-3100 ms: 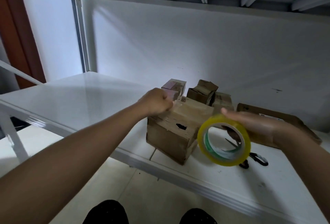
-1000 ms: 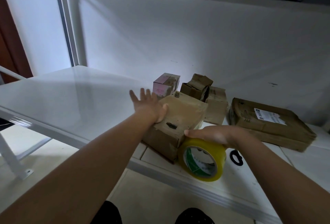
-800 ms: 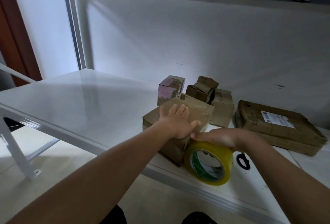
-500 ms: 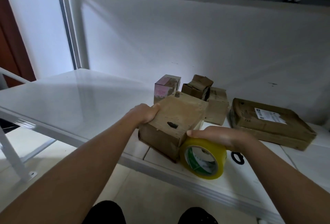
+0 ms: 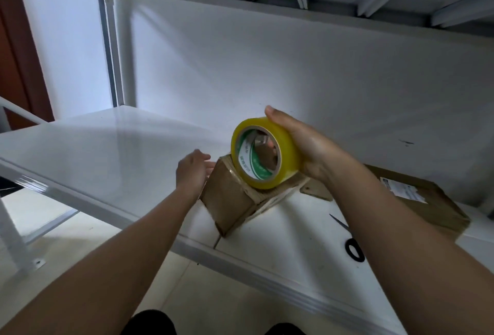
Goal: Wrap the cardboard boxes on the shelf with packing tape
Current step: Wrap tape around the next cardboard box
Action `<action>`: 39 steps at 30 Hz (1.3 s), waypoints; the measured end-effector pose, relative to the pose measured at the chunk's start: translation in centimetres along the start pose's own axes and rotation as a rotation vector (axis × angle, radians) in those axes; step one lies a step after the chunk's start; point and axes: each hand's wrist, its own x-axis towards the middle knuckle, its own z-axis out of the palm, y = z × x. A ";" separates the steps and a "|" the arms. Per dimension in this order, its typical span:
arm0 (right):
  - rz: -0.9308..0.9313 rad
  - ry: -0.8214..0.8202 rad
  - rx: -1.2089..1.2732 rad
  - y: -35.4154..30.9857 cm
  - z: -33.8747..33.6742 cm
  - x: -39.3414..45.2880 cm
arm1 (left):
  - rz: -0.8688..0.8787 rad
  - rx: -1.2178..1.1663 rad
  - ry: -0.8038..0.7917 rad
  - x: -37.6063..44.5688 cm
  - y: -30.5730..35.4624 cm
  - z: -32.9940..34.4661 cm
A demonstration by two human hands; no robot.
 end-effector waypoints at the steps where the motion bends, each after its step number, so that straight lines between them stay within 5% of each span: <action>1: -0.003 0.059 -0.014 -0.3 0.5 0.7 | 0.112 0.031 -0.001 -0.4 0.7 -0.2; 4: -0.007 0.192 -0.032 -0.8 2.2 2.5 | 0.391 0.160 -0.097 -2.4 1.8 -0.1; 8: -0.005 0.245 -0.026 -1.0 3.4 3.6 | 0.509 0.253 -0.298 -4.9 0.4 -0.2; 12: -0.008 0.201 -0.012 -0.4 3.0 3.3 | 0.617 0.476 -0.297 -4.4 -0.1 -0.1; 18: -0.099 0.178 -0.112 1.5 3.9 3.0 | 0.494 0.476 -0.302 -3.1 -0.4 0.0; 39: 0.080 0.127 -0.399 -2.4 2.6 2.6 | 0.391 0.554 -0.343 -1.8 0.4 0.1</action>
